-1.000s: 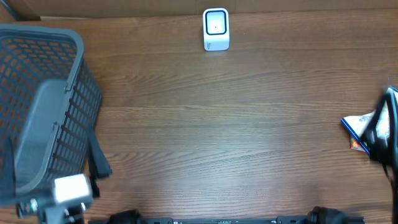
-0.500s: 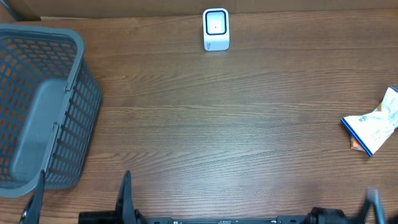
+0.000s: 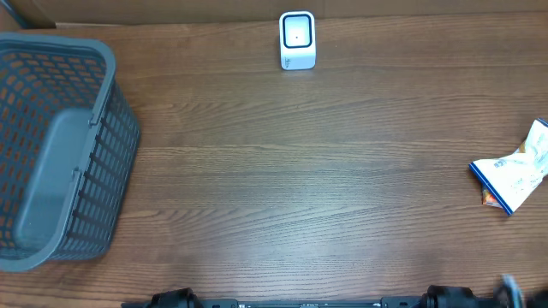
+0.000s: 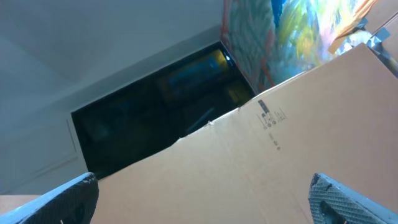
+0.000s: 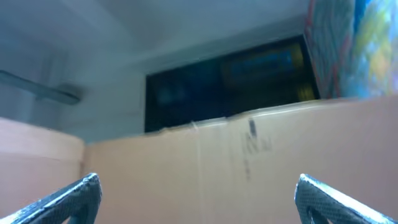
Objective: Scan the item barcode
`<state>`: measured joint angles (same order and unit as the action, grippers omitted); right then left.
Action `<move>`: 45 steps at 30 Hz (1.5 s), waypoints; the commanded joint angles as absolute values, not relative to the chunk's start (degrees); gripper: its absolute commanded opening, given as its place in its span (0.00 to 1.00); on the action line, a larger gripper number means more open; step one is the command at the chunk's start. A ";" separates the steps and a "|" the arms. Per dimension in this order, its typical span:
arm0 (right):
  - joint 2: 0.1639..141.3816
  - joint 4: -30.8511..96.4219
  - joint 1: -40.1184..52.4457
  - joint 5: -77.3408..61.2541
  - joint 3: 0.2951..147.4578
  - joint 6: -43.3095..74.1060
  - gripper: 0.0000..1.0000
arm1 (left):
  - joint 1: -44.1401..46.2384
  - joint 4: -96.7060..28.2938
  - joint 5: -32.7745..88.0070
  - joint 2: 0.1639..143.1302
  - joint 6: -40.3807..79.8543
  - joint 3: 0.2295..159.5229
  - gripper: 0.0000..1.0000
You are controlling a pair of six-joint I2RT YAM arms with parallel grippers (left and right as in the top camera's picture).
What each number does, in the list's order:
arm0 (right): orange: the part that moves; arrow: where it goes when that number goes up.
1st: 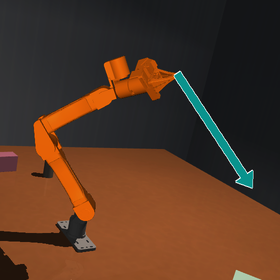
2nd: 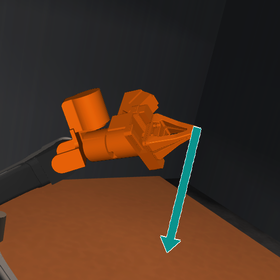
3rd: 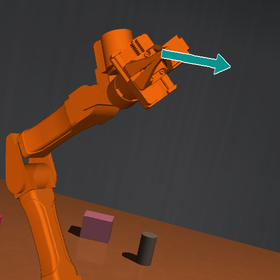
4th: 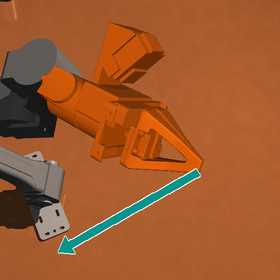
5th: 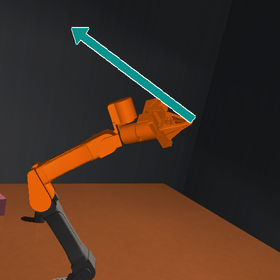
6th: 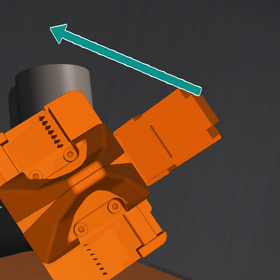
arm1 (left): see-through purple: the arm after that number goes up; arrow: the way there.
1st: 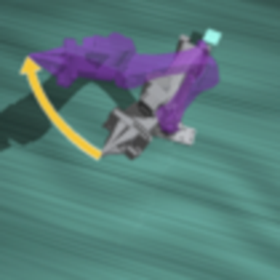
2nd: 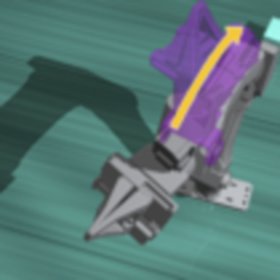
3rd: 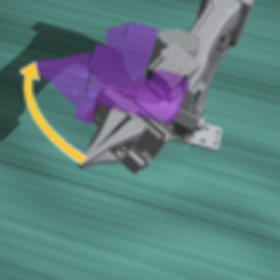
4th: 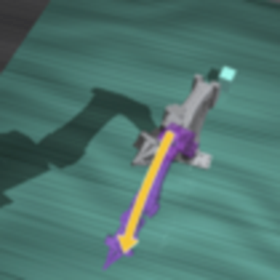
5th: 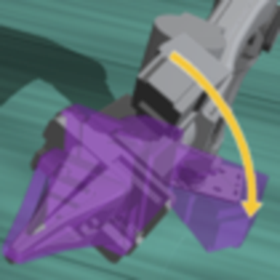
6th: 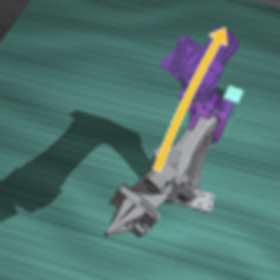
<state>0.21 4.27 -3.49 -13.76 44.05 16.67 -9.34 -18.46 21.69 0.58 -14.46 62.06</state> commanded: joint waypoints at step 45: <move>1.32 4.25 -3.84 -6.00 0.45 16.47 1.00 | -9.02 7.14 12.71 0.25 -6.55 5.52 1.00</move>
